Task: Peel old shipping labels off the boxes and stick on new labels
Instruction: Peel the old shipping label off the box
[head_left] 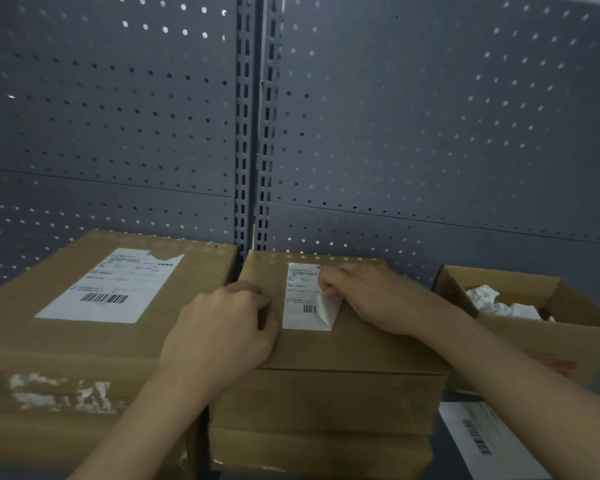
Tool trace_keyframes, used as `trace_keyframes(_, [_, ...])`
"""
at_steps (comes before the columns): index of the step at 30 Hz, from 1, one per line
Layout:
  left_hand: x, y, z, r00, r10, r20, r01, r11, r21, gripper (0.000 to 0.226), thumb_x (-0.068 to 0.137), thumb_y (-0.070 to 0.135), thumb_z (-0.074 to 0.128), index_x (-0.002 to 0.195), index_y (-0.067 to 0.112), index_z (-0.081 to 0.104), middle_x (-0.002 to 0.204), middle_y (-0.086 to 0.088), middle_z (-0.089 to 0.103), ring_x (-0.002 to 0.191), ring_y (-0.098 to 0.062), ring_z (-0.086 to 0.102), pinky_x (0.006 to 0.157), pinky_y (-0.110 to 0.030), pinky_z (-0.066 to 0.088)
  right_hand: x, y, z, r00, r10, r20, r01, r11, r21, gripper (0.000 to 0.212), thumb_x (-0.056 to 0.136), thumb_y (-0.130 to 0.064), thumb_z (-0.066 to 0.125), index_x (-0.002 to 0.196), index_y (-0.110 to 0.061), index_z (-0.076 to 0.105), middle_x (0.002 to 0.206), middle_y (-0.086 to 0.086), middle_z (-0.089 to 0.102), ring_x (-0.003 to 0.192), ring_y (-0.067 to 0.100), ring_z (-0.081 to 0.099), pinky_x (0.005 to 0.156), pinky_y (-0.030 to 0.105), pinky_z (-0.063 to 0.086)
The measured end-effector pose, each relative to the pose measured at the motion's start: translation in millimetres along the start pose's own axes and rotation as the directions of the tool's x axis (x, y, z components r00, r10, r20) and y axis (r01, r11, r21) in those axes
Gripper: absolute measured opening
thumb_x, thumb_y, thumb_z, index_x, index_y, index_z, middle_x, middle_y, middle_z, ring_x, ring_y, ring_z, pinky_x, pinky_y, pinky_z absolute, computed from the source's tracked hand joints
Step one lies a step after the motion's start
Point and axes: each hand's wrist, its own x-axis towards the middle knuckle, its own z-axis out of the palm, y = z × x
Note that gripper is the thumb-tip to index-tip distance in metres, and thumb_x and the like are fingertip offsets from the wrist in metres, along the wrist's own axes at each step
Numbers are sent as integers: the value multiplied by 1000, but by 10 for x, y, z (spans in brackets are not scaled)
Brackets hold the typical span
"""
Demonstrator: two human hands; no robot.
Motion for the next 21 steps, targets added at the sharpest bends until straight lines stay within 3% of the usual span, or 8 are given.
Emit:
trace_keyframes(3, [3, -7, 14, 1000, -3, 2, 3, 1000, 4, 38, 94, 49, 41, 111, 31, 70, 120, 17, 62, 94, -16, 66, 75, -32, 54, 22, -34, -14, 1000, 9, 4, -9, 999, -31, 14, 105, -30, 35, 92, -36, 30, 97, -12, 47, 88, 9, 44, 82, 37, 49])
trace_keyframes(8, [3, -4, 17, 1000, -1, 2, 1, 1000, 10, 38, 94, 49, 40, 110, 31, 69, 118, 16, 63, 94, -14, 65, 74, -31, 54, 87, -47, 44, 999, 13, -34, -14, 999, -34, 14, 102, -29, 39, 92, -36, 32, 101, -16, 48, 89, 13, 49, 76, 39, 51])
trace_keyframes(12, [-15, 8, 6, 1000, -10, 0, 10, 1000, 5, 37, 95, 48, 41, 111, 30, 69, 120, 16, 63, 96, -16, 65, 73, -30, 52, 118, -36, 60, 999, 17, -40, -18, 1000, -9, 13, 103, -24, 40, 95, -34, 39, 97, -21, 41, 77, -5, 34, 68, 32, 42])
trace_keyframes(15, [-13, 10, 9, 1000, -11, 2, 11, 1000, 14, 38, 94, 48, 40, 110, 29, 69, 119, 14, 63, 94, -17, 65, 74, -32, 54, 121, -43, 39, 999, 24, -32, -23, 999, 25, 11, 105, -25, 39, 98, -32, 44, 97, -17, 43, 75, -11, 34, 67, 28, 34])
trace_keyframes(21, [11, -12, 22, 1000, 15, -5, -15, 1000, 17, 37, 94, 47, 42, 106, 27, 71, 116, 14, 66, 90, -13, 66, 71, -28, 52, 116, -80, -23, 997, 65, -49, -58, 989, 136, 14, 105, -31, 40, 100, -29, 52, 108, -12, 61, 94, 8, 52, 75, 30, 40])
